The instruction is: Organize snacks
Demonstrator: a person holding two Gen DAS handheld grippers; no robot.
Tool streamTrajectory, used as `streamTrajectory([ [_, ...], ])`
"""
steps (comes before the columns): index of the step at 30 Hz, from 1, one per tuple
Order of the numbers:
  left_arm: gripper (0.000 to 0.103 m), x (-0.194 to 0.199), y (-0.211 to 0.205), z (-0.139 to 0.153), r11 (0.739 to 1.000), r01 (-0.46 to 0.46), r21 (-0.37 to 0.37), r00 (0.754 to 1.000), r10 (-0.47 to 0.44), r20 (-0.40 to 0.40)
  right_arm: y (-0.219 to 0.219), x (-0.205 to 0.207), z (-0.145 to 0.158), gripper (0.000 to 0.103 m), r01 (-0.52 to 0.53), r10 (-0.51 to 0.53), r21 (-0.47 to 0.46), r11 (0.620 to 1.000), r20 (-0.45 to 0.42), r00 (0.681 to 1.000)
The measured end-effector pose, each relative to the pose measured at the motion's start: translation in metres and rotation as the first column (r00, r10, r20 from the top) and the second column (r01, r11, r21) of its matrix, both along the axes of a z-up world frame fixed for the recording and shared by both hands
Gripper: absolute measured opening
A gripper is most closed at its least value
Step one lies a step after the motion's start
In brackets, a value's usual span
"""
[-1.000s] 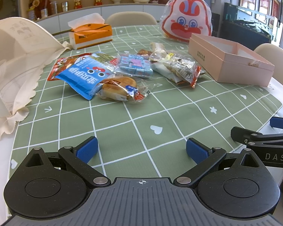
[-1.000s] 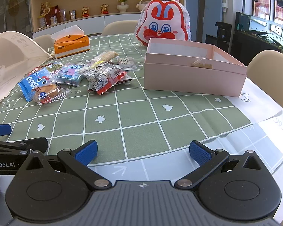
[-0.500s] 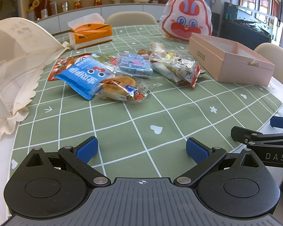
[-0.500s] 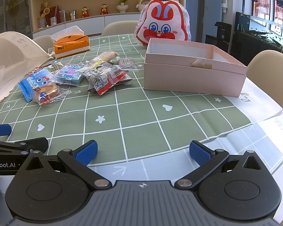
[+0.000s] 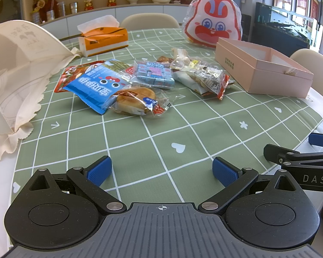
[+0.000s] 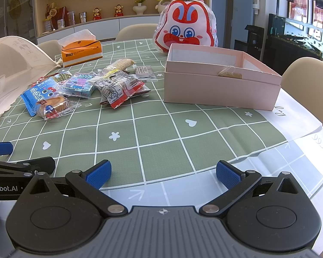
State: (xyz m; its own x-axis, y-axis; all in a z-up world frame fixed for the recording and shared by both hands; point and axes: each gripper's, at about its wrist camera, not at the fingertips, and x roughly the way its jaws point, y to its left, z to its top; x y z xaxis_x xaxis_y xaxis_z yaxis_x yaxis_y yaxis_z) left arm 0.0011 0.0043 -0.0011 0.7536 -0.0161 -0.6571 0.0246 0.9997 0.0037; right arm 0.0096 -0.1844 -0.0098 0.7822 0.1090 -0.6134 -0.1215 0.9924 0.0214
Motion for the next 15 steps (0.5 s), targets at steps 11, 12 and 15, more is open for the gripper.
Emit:
streamTrajectory([
  [11,0.103,-0.0029,-0.0009,0.0006,1.000,-0.002,0.004,1.000,0.002,-0.001,0.0002,0.0005,-0.0010,0.103,-0.001,0.001,0.000,1.000,0.000,1.000],
  [12,0.103,-0.0030,-0.0010,0.0006,1.000,-0.002,0.004,1.000,0.002,-0.001,-0.0021,-0.0008,0.0005,0.103,-0.002,0.002,0.000,1.000,0.001,1.000],
  [15,0.103,-0.0028,-0.0006,0.0002,1.000,-0.003,0.005,1.000,0.003,-0.002,-0.0035,-0.0001,0.0003,0.103,-0.009,0.009,0.001,1.000,0.000,1.000],
])
